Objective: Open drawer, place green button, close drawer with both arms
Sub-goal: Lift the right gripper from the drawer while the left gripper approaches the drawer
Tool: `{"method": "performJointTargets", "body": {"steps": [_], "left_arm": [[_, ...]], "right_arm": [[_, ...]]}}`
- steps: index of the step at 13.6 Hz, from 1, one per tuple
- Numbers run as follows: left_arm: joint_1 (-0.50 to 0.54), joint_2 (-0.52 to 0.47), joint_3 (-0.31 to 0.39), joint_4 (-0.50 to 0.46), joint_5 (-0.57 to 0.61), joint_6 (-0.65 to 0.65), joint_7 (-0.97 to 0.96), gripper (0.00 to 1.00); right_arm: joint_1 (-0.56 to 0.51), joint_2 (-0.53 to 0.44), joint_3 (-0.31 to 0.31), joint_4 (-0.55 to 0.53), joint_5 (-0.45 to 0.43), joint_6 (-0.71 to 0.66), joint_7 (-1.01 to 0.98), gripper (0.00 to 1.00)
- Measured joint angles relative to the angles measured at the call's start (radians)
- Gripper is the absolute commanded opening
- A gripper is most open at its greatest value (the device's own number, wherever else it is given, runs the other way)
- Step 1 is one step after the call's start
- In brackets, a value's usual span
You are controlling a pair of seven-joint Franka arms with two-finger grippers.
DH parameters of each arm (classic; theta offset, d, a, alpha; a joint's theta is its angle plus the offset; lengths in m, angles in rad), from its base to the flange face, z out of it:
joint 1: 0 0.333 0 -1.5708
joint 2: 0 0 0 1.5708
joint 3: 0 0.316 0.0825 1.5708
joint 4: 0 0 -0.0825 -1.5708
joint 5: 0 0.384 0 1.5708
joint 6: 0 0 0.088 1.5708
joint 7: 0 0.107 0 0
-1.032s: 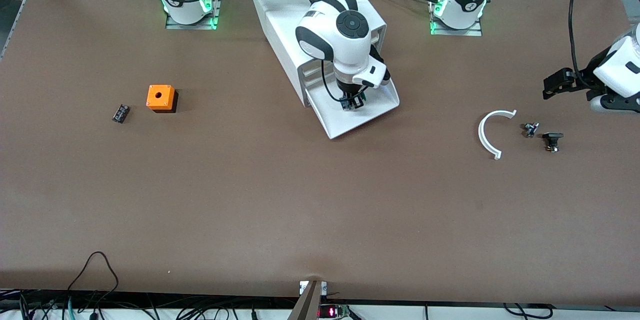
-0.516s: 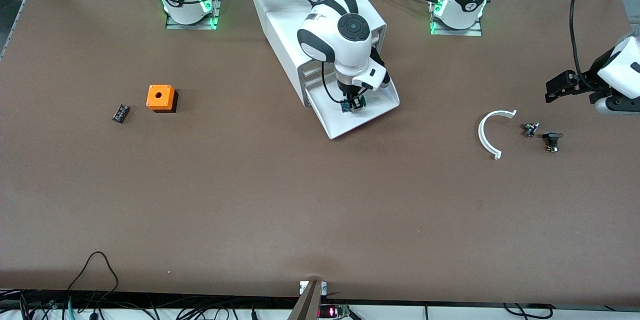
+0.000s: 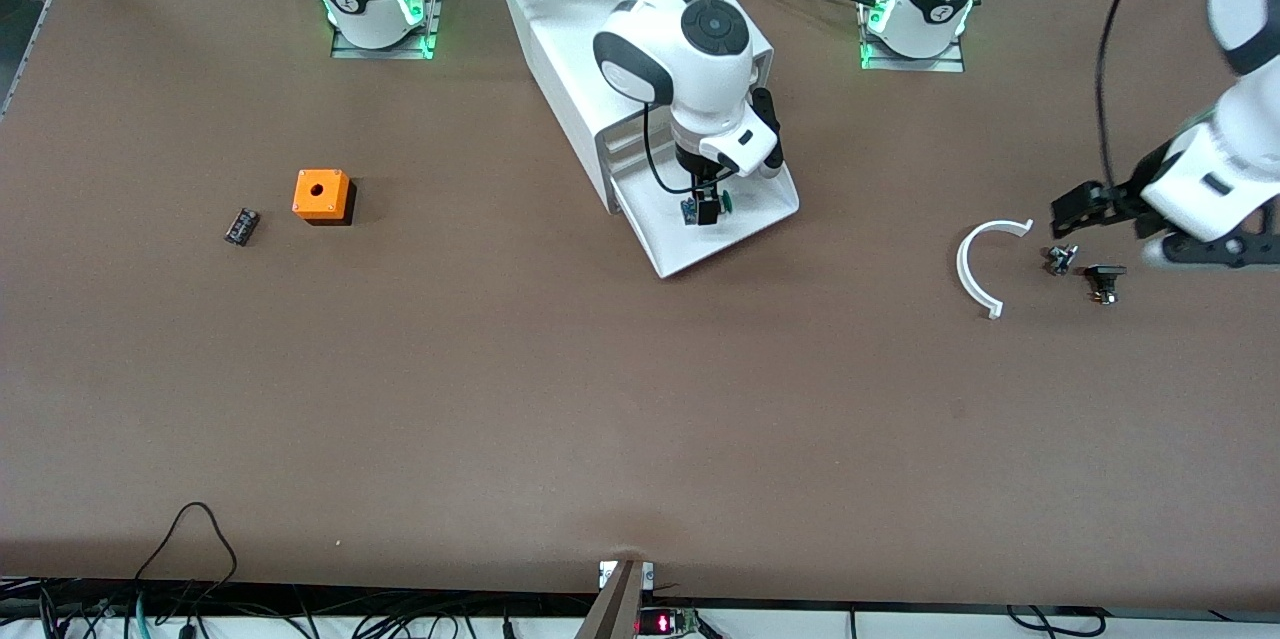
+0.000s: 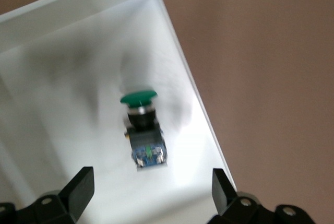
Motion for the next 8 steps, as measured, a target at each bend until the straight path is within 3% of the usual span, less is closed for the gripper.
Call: {"method": "performJointTargets", "body": {"steps": [4, 8], "left_arm": [[-0.062, 0.104, -0.046, -0.086, -0.025, 0.177, -0.099, 1.0], [-0.087, 0.174, -0.09, -0.18, -0.062, 0.381, -0.202, 1.0]], "right_arm": [[-0.035, -0.142, -0.005, 0.018, 0.0, -0.086, 0.16, 1.0], [-0.046, -0.223, -0.033, 0.003, 0.0, -0.107, 0.406, 1.0]]}}
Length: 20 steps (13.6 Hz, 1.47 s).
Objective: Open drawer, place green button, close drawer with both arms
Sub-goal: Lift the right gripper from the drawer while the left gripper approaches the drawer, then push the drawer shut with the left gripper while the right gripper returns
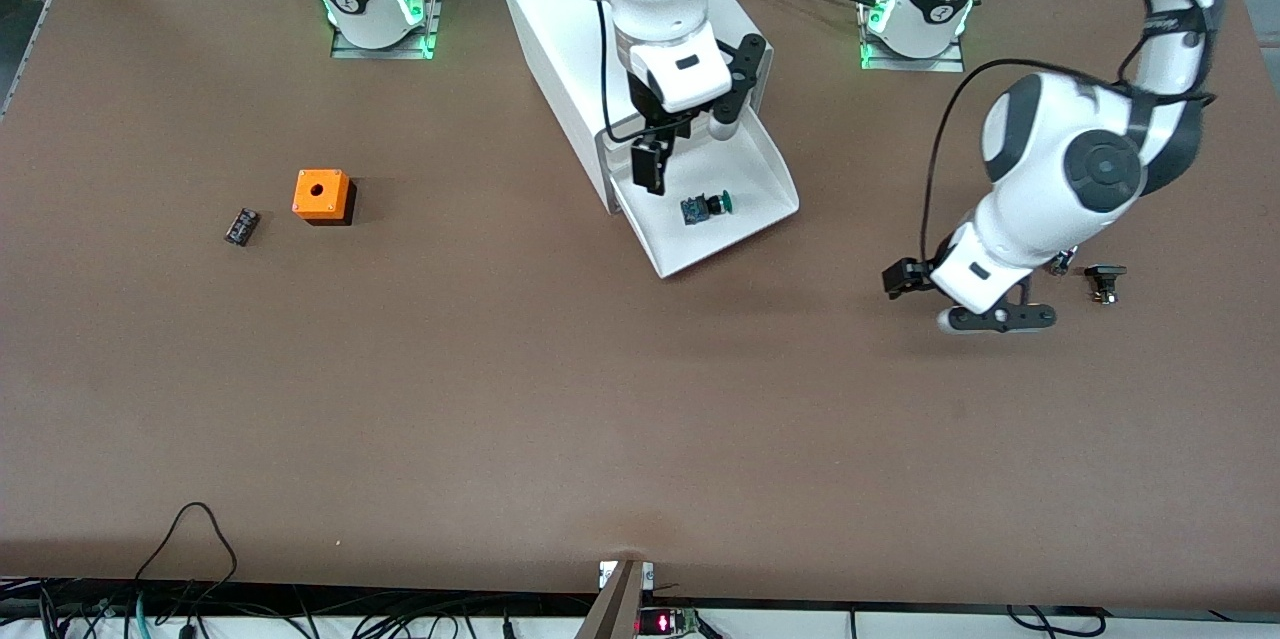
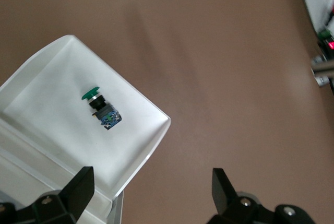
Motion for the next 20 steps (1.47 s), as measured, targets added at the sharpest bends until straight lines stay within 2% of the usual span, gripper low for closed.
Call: {"method": "performJointTargets", "body": {"steps": [6, 9, 11, 13, 16, 18, 20], "left_arm": [[-0.072, 0.123, -0.041, -0.026, -0.015, 0.184, -0.252, 1.0], [-0.133, 0.187, -0.05, -0.028, -0.026, 0.23, -0.326, 1.0], [-0.167, 0.207, -0.058, -0.034, -0.029, 0.231, -0.345, 1.0], [-0.175, 0.212, -0.097, -0.058, -0.073, 0.231, -0.349, 1.0], [-0.187, 0.214, -0.158, -0.099, -0.133, 0.233, -0.35, 1.0], [-0.188, 0.214, -0.215, -0.126, -0.171, 0.233, -0.352, 1.0], [-0.192, 0.212, -0.273, -0.157, -0.244, 0.233, -0.352, 1.0]], "right_arm": [[-0.093, -0.078, -0.05, -0.083, 0.0, -0.137, 0.4, 1.0], [-0.167, -0.123, -0.086, -0.167, 0.0, -0.165, 0.535, 1.0], [-0.262, -0.157, -0.091, -0.203, 0.0, -0.167, 0.551, 1.0], [-0.37, -0.199, -0.094, -0.217, 0.001, -0.178, 0.551, 1.0], [-0.509, -0.241, -0.098, -0.223, 0.064, -0.192, 0.545, 1.0], [-0.561, -0.255, -0.105, -0.225, 0.081, -0.219, 0.516, 1.0], [-0.588, -0.267, -0.137, -0.227, 0.084, -0.227, 0.448, 1.0]]}}
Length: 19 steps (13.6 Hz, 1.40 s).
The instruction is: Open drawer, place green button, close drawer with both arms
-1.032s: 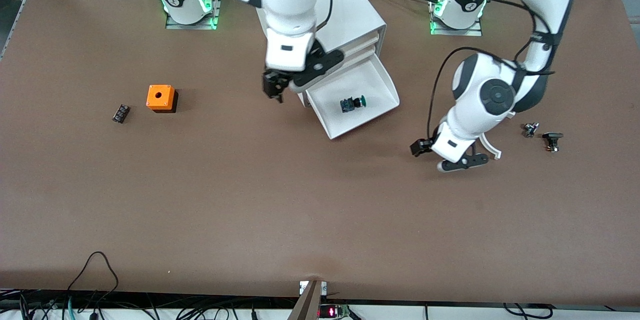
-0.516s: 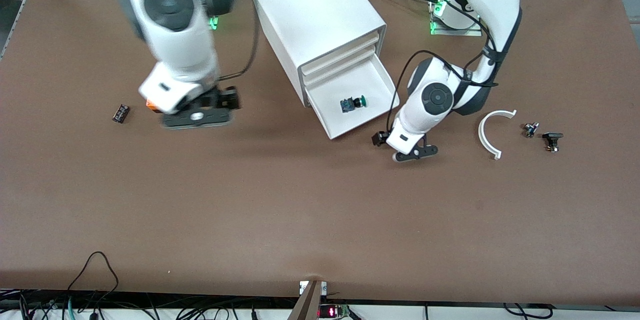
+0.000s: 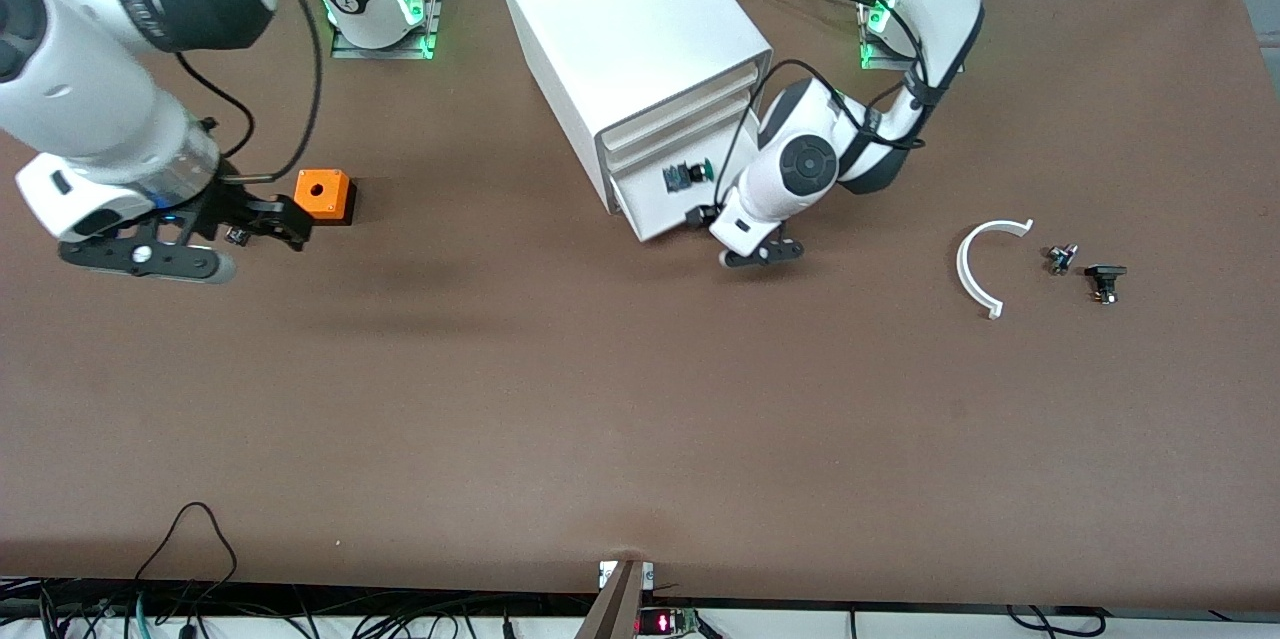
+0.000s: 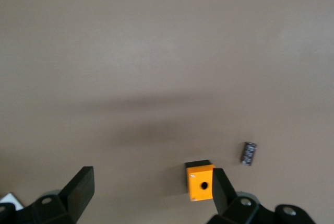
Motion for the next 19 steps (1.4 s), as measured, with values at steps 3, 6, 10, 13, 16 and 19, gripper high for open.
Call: {"method": "performJointTargets", "body": {"steps": [3, 6, 10, 13, 16, 19], "left_arm": [[-0.004, -0.013, -0.053, -0.041, -0.026, 0.0, -0.001, 1.0], [-0.004, -0.041, -0.086, -0.07, -0.026, -0.002, -0.003, 1.0], [0.009, -0.083, -0.089, -0.081, -0.029, -0.023, -0.006, 1.0], [0.143, -0.153, -0.071, -0.079, -0.041, -0.03, -0.003, 1.0], [0.278, -0.238, 0.023, -0.047, -0.041, -0.052, 0.111, 1.0], [0.305, -0.31, 0.132, -0.03, -0.03, -0.077, 0.275, 1.0]], "right_arm": [[-0.061, -0.03, -0.065, -0.007, 0.061, -0.038, -0.178, 1.0], [-0.089, -0.065, -0.129, -0.02, 0.134, -0.075, -0.242, 1.0], [-0.085, -0.156, -0.126, -0.101, 0.135, -0.057, -0.27, 1.0], [-0.085, -0.235, -0.124, -0.189, 0.134, -0.043, -0.275, 1.0], [-0.085, -0.283, -0.119, -0.246, 0.133, -0.04, -0.277, 1.0], [-0.085, -0.29, -0.119, -0.26, 0.133, -0.022, -0.277, 1.0]]}}
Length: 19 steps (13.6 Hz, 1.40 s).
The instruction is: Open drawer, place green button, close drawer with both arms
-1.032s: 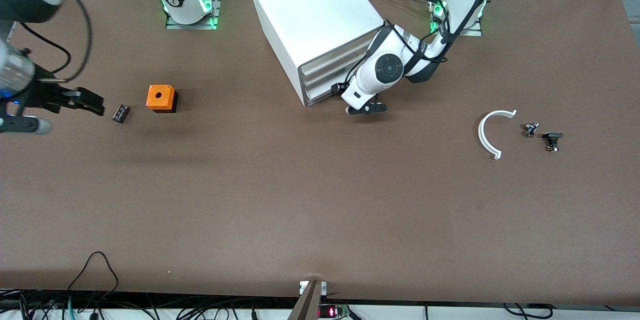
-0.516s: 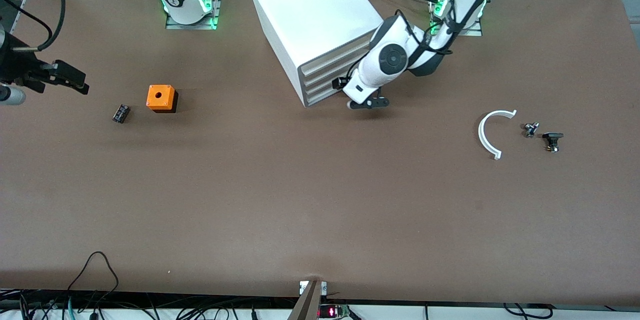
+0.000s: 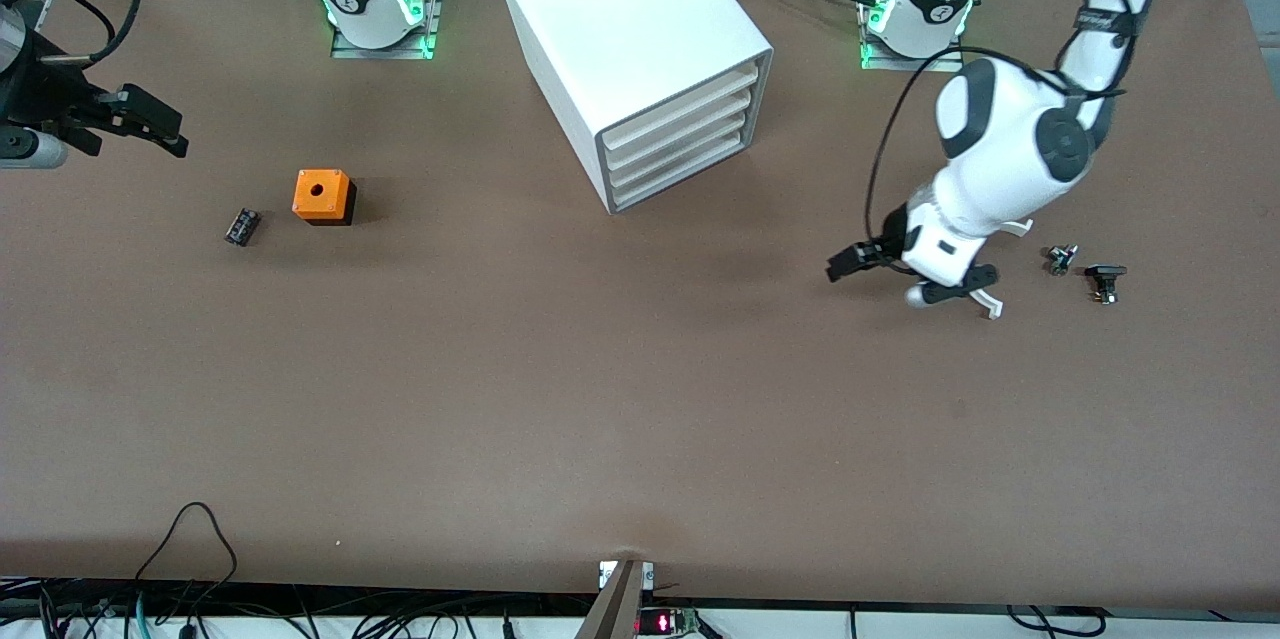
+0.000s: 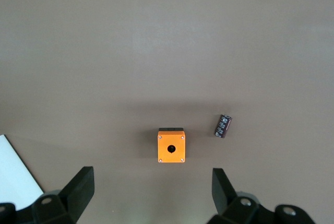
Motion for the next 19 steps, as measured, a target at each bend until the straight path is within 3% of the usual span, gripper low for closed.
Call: {"method": "performJointTargets", "body": {"steps": [4, 8, 13, 19], "left_arm": [[0.008, -0.081, 0.135, 0.096, 0.154, -0.213, 0.162, 1.0], [0.015, -0.151, 0.206, 0.206, 0.253, -0.414, 0.273, 1.0], [0.061, -0.193, 0.218, 0.265, 0.287, -0.535, 0.364, 1.0], [0.087, -0.194, 0.217, 0.313, 0.357, -0.55, 0.468, 1.0]], "right_arm": [[0.0, 0.0, -0.012, 0.0, 0.0, 0.006, -0.019, 1.0], [0.0, 0.0, -0.011, 0.0, 0.0, 0.017, -0.02, 1.0], [0.001, 0.002, -0.01, 0.0, 0.0, 0.021, -0.02, 1.0], [0.001, 0.003, -0.011, -0.001, 0.0, 0.02, -0.021, 1.0]]}}
